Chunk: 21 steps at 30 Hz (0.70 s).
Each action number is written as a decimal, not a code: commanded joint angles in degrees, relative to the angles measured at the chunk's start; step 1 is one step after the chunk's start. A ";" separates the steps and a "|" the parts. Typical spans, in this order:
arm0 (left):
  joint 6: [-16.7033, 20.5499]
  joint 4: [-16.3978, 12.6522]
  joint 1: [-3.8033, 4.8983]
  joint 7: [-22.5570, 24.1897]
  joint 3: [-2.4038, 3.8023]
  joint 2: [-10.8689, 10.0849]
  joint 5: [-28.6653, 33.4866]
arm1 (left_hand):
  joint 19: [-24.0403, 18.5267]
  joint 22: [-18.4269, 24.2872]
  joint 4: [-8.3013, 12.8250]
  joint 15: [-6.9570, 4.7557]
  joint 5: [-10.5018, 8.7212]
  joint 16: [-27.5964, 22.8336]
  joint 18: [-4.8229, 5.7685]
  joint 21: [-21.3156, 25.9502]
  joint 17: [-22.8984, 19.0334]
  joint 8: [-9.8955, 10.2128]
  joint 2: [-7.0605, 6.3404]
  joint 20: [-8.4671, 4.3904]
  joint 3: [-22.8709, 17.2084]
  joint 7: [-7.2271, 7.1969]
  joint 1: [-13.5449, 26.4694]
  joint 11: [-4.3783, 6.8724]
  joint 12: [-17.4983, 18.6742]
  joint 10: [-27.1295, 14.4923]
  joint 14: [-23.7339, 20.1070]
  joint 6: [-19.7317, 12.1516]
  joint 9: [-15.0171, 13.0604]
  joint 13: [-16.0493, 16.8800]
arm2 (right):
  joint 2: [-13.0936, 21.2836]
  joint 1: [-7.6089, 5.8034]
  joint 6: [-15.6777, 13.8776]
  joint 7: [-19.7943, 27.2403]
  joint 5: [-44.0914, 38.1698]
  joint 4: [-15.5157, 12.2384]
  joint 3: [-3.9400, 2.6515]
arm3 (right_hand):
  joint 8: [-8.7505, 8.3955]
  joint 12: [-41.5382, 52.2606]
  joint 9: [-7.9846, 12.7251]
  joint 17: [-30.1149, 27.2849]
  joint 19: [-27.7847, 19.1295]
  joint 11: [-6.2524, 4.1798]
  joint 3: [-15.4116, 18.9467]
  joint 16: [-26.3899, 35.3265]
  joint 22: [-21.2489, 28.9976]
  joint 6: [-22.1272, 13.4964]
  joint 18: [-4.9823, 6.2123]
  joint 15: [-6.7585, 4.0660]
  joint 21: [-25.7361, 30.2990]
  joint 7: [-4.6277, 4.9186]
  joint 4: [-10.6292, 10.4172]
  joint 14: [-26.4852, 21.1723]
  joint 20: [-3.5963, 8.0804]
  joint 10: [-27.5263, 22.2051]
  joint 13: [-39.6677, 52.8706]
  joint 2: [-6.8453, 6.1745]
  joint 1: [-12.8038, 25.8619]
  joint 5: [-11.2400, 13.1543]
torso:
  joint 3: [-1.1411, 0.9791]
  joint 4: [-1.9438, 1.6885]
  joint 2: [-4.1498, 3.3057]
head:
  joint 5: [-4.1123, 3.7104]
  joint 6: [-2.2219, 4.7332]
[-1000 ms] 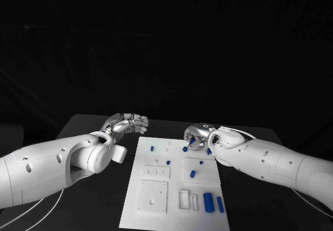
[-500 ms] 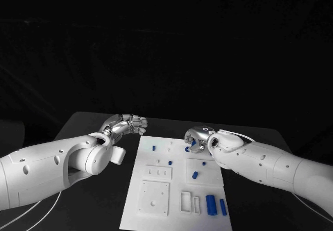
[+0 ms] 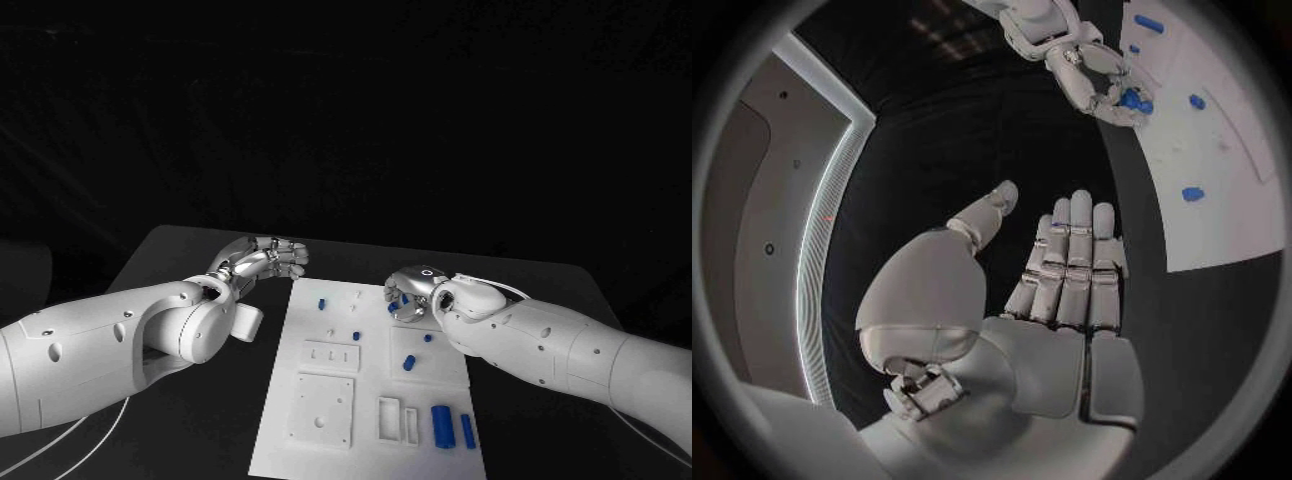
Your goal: Assemble the parts on the task board
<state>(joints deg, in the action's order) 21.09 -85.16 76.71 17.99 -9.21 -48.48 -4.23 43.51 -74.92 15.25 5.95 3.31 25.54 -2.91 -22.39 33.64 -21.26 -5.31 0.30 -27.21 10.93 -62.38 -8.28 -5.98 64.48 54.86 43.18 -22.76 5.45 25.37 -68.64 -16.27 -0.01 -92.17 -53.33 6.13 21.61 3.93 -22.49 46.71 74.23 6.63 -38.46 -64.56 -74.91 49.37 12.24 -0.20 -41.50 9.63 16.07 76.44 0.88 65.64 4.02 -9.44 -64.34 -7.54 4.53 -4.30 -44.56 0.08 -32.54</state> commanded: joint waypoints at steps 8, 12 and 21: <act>-0.61 -0.02 0.08 0.56 0.06 0.05 0.21 | -0.27 -1.20 -0.28 0.03 -0.32 -0.28 -0.07 -0.35 0.13 0.23 0.05 -0.07 -0.07 0.28 0.61 -0.10 0.37 -0.34 0.11 0.17 -0.08 -0.08 | 0.19 0.14 0.10 -1.07 -2.74 -0.08 0.03 | 0.25 0.93 -0.60 -0.85 1.40 -1.00 -1.77 -1.00 -1.27 1.66 2.76 -0.71 -0.94 -0.48 -0.04 -0.53 1.78 2.69 0.73 0.19 -0.78 1.41 | 0.18 0.10 -0.77 | 0.05 0.16; -0.50 -0.07 0.08 0.62 0.06 0.02 0.22 | -0.21 -1.20 -0.32 0.00 -0.32 -0.27 -0.10 -0.41 0.19 0.26 0.10 -0.10 -0.12 0.29 0.64 -0.12 0.43 -0.34 0.21 0.15 -0.09 -0.09 | 0.25 0.15 -0.20 -1.53 -3.52 -0.43 0.04 | 0.62 1.46 -0.95 -1.31 1.32 -1.52 -2.77 -1.36 -1.24 2.71 2.76 -1.20 -1.29 -0.81 -0.08 -0.58 1.77 4.25 1.28 0.16 -1.03 1.85 | 0.34 0.12 -0.92 | 0.11 0.31; -0.50 0.04 0.08 0.50 0.06 -0.04 0.25 | -0.13 -1.21 -0.34 -0.06 -0.32 -0.27 -0.15 -0.50 0.29 0.29 0.10 -0.14 -0.17 0.30 0.64 -0.13 0.49 -0.31 0.35 0.14 -0.11 -0.10 | 0.38 0.17 -0.20 -2.19 -5.84 -0.74 0.04 | 1.76 2.53 -2.30 -2.42 1.14 -2.73 -5.90 -2.06 -1.18 5.61 2.76 -2.35 -1.97 -2.06 0.23 -0.67 1.75 7.67 2.92 0.46 -2.60 2.88 | 0.44 0.18 -1.22 | 0.22 0.62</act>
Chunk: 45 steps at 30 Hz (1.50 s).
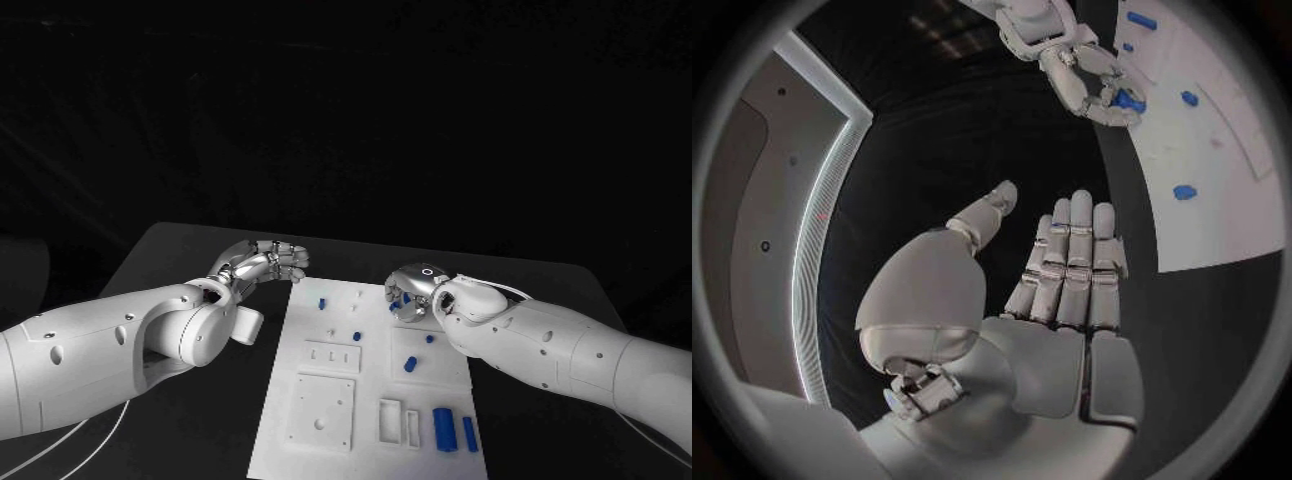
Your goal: Assemble the parts on the task board
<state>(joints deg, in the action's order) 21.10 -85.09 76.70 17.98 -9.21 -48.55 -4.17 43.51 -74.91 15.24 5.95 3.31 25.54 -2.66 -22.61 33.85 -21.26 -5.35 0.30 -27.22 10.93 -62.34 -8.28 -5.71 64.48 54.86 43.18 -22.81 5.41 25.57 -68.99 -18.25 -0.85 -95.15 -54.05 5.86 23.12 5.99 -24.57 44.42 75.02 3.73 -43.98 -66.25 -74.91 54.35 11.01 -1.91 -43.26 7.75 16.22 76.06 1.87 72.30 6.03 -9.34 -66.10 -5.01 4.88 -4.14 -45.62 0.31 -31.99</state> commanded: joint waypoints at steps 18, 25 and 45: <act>-0.48 -0.04 0.08 0.59 0.06 0.01 0.19 | -0.10 -1.22 -0.32 -0.08 -0.32 -0.32 -0.42 -0.34 0.16 0.32 0.12 -0.16 -0.21 0.30 0.59 -0.11 0.30 -0.30 0.40 0.13 -0.08 -0.07 | 0.46 0.52 -6.39 -5.99 -6.06 -2.67 0.28 | 1.03 1.22 -2.34 -1.35 0.49 -1.18 -2.84 -1.36 -1.30 3.64 3.99 -1.97 -2.30 -1.45 0.01 -0.54 0.91 4.23 3.65 -0.04 -2.39 2.01 | 0.22 0.21 -0.48 | 0.27 1.25; -0.68 0.23 0.14 -0.19 0.06 0.22 0.19 | -0.11 -1.22 -0.32 -0.08 -0.32 -0.37 -0.42 -0.37 0.21 0.38 0.06 -0.16 -0.21 0.33 0.62 -0.14 0.38 -0.34 0.40 0.06 -0.07 -0.09 | 0.30 -0.10 -8.23 -9.30 -8.34 -4.67 0.25 | 0.94 1.08 -2.60 -1.52 0.54 -1.26 -3.40 -1.57 -1.24 3.88 3.99 -2.07 -2.61 -1.57 -0.12 -0.57 1.01 4.35 4.00 -0.57 -2.56 2.09 | 0.35 0.14 -0.55 | -0.05 1.24; -0.53 0.68 0.37 0.42 0.06 1.21 0.19 | -0.14 -1.20 -0.32 -0.08 -0.32 -0.48 -0.42 -0.43 0.32 0.44 0.06 -0.17 -0.30 0.36 0.60 -0.14 0.50 -0.32 0.43 0.03 -0.10 -0.11 | -4.36 -0.55 -11.48 -11.37 -10.03 -3.77 0.23 | 0.73 0.80 -3.06 -1.76 0.70 -1.34 -4.53 -2.01 -1.16 4.23 3.99 -2.15 -3.13 -1.70 -0.72 -0.62 1.14 4.58 4.59 -1.53 -2.70 2.16 | 0.38 0.14 -0.81 | 0.23 1.66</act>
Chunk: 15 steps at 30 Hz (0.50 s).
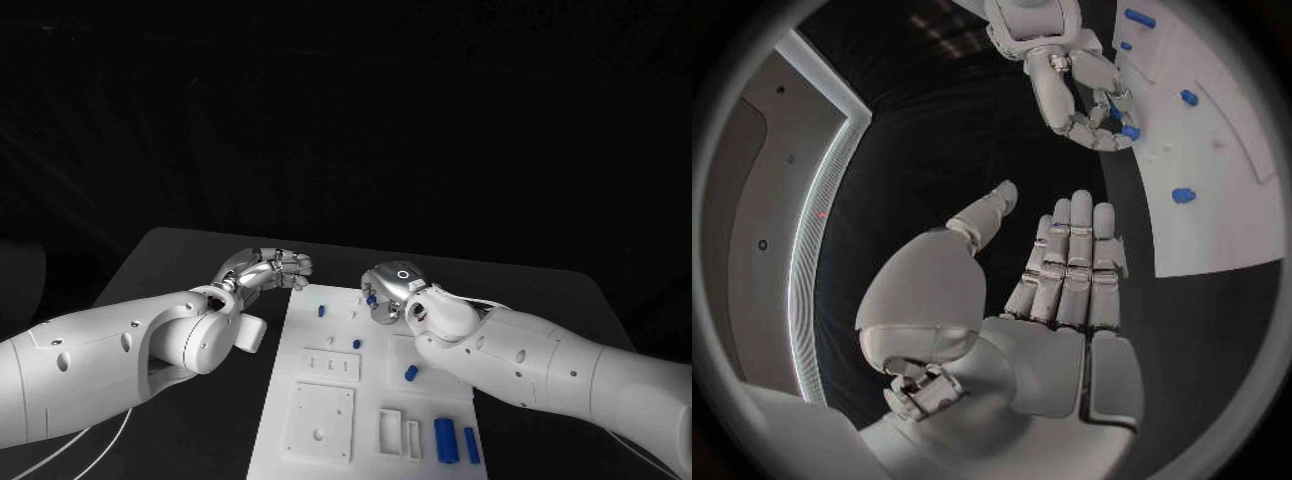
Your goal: Assemble the parts on the task board
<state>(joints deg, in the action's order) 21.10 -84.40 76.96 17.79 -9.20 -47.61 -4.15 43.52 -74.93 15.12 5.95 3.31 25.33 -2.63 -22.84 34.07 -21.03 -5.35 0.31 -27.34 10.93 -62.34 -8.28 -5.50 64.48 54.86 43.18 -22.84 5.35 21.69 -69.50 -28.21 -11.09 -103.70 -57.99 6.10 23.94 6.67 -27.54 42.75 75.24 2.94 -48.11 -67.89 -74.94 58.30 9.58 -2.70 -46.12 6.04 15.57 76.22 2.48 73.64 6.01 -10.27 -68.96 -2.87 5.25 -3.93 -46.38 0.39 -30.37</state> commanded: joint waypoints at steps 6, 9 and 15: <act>-0.51 -0.09 0.25 0.66 0.06 0.38 0.17 | -0.15 -1.18 -0.20 -0.08 -0.32 -0.29 -0.45 -0.22 0.12 0.21 0.07 -0.17 -0.20 0.36 0.61 -0.13 0.29 -0.29 0.44 0.04 -0.08 -0.05 | -1.61 -0.44 -1.60 -1.43 -1.77 0.63 -0.01 | -0.13 0.07 -0.16 -0.13 0.49 -0.56 -0.57 -0.43 -1.12 0.30 5.42 -1.36 -0.33 -0.01 -0.15 -0.79 0.53 3.26 4.70 -0.71 0.12 0.02 | 0.04 -0.05 -0.13 | 0.47 0.29; -0.67 -0.05 0.32 0.76 0.06 0.53 0.17 | -0.15 -1.18 -0.19 -0.08 -0.32 -0.30 -0.45 -0.23 0.14 0.21 0.06 -0.17 -0.21 0.35 0.60 -0.12 0.30 -0.28 0.45 0.06 -0.09 -0.05 | -1.97 -0.57 -1.35 -1.44 -1.77 1.34 -0.02 | -0.15 0.05 -0.20 -0.15 0.50 -0.57 -0.63 -0.46 -1.11 0.31 5.42 -1.37 -0.36 -0.01 -0.21 -0.80 0.52 3.27 4.75 -0.76 0.14 0.03 | 0.12 -0.12 -0.24 | 0.62 0.45; -0.62 -0.10 0.56 0.81 0.06 0.56 -0.15 | -0.17 -1.17 -0.17 -0.08 -0.32 -0.33 -0.45 -0.23 0.16 0.21 0.01 -0.17 -0.21 0.35 0.60 -0.11 0.32 -0.26 0.44 0.05 -0.09 -0.05 | -2.27 -0.84 -1.08 -1.42 -1.77 1.51 -0.02 | -0.17 0.02 -0.24 -0.17 0.50 -0.57 -0.69 -0.50 -1.10 0.32 5.42 -1.37 -0.39 -0.02 -0.26 -0.81 0.52 3.28 4.80 -0.81 0.15 0.03 | 0.09 -0.02 -0.31 | 1.09 0.67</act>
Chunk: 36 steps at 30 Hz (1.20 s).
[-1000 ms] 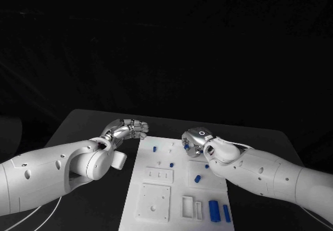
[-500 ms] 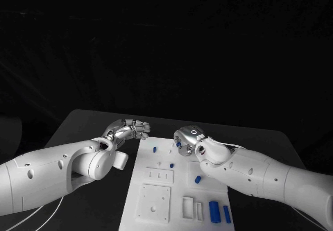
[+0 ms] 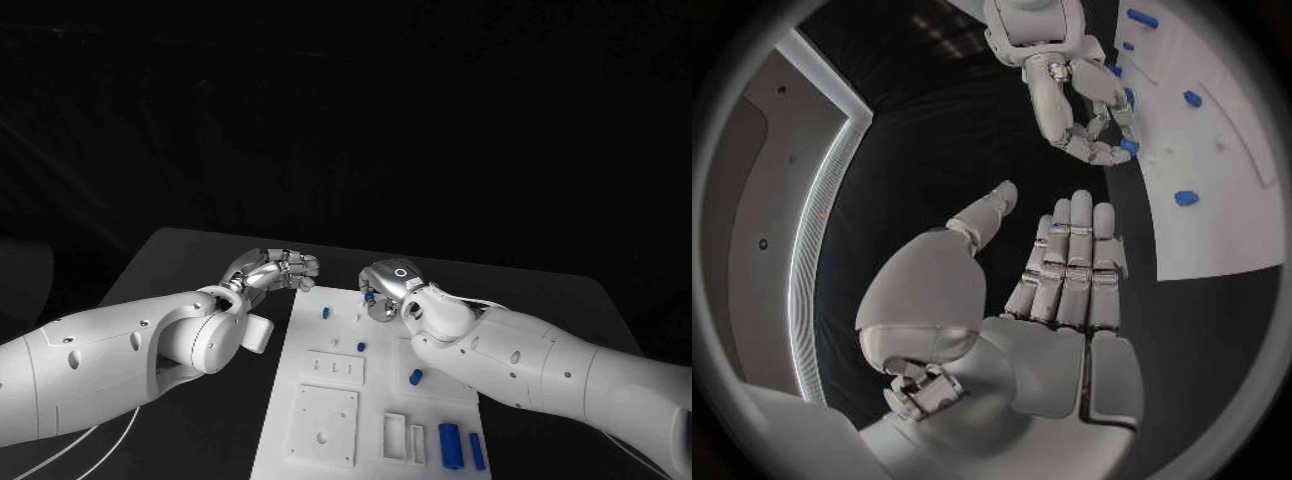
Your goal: Assemble the parts on the task board
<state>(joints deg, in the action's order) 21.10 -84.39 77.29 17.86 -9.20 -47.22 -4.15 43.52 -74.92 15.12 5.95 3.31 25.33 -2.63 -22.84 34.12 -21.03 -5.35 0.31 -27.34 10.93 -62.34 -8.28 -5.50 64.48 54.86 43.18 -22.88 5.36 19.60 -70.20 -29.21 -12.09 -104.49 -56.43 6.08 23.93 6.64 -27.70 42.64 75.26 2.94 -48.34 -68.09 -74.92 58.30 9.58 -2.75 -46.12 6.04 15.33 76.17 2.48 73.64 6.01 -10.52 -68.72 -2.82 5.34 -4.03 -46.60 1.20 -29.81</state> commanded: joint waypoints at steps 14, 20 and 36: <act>-0.57 -0.11 0.82 0.68 0.06 0.30 -0.48 | -0.21 -1.18 -0.11 -0.08 -0.32 -0.40 -0.45 -0.26 0.17 0.25 -0.05 -0.17 -0.26 0.35 0.53 -0.12 0.38 -0.25 0.45 0.03 -0.06 -0.07 | -0.68 -0.51 1.35 -0.24 -0.79 -0.05 0.01 | -0.22 -0.03 -0.17 -0.11 0.47 -0.57 -0.57 -0.35 -1.10 0.36 5.42 -1.32 -0.45 -0.03 -0.08 -0.80 0.49 3.28 4.89 -0.68 -0.07 -0.02 | 0.10 0.04 -0.34 | 0.76 -0.18; -0.54 -0.24 0.97 0.66 0.06 0.33 -0.65 | -0.22 -1.18 -0.10 -0.08 -0.32 -0.42 -0.45 -0.27 0.19 0.26 -0.07 -0.16 -0.27 0.36 0.53 -0.12 0.40 -0.24 0.45 0.02 -0.07 -0.07 | -0.85 -0.50 1.12 -0.46 -0.69 0.23 0.01 | -0.25 -0.07 -0.20 -0.14 0.44 -0.56 -0.61 -0.37 -1.09 0.35 5.42 -1.31 -0.46 -0.03 -0.12 -0.81 0.47 3.27 4.92 -0.69 -0.04 -0.03 | 0.16 0.02 -0.38 | 0.83 -0.16; -0.57 -0.40 1.35 0.61 0.07 0.43 -0.87 | -0.24 -1.18 -0.02 -0.08 -0.32 -0.50 -0.46 -0.31 0.28 0.30 -0.07 -0.17 -0.36 0.37 0.39 -0.14 0.49 -0.24 0.48 0.00 -0.09 -0.08 | -1.87 -0.48 1.48 -0.05 -0.30 1.52 0.02 | -0.31 -0.16 -0.30 -0.23 0.35 -0.56 -0.74 -0.40 -1.11 0.40 5.41 -1.31 -0.54 -0.04 -0.19 -0.86 0.31 3.30 5.04 -0.76 0.02 -0.03 | 0.21 0.06 -0.46 | 1.35 -0.48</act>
<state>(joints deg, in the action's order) 21.10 -84.59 78.52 17.87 -9.19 -46.89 -4.62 43.52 -74.91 15.12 5.95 3.31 25.09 -2.62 -22.84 34.35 -21.03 -5.35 0.31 -27.34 10.93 -62.35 -8.28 -5.30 64.48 54.86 43.18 -22.93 5.37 17.87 -70.69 -28.49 -12.30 -104.51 -55.02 6.09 23.91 6.32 -27.93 42.46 75.55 2.94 -48.79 -68.29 -74.91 58.30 9.57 -2.77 -46.35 6.04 15.18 76.19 2.57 73.64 6.02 -10.98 -68.25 -2.62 5.54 -3.92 -47.02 2.46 -30.26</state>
